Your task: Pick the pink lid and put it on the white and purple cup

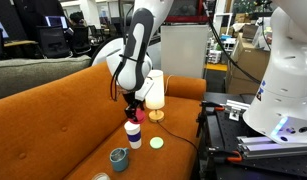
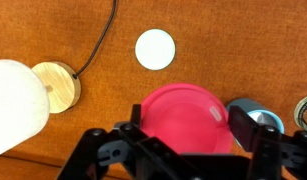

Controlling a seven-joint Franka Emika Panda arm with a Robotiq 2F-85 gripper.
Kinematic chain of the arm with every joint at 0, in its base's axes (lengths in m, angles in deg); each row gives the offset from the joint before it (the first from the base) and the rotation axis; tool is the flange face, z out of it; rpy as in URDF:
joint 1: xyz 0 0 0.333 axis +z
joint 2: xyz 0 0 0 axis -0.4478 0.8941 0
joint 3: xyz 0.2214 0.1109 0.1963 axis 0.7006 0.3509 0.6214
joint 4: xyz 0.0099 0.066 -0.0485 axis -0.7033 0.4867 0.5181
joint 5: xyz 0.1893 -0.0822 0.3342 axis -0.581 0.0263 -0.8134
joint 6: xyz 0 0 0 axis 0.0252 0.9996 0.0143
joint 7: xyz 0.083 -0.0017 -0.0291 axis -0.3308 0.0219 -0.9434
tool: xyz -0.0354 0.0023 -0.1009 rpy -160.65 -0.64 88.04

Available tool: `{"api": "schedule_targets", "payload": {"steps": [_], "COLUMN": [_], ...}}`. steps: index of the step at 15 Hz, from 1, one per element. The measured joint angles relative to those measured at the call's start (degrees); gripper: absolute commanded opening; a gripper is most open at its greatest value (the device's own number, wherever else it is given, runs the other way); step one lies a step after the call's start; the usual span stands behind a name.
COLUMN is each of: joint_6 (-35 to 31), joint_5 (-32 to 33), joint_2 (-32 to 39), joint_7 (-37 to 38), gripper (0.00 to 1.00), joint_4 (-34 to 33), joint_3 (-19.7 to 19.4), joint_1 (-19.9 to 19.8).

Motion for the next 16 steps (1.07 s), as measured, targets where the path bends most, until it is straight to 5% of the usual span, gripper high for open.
{"api": "schedule_targets", "payload": {"steps": [6,7,16], "joint_6": [0.1,0.1,3.7], "joint_5": [0.1,0.1,0.8], "joint_2": [1.0,1.0,4.5], "joint_7": [0.1,0.1,-1.0], "gripper": [0.86,0.61,0.61], "joint_4": [-0.8,-0.8,-6.5], "joint_3": [0.0,0.0,0.0], "joint_1": [0.0,0.0,0.0]}}
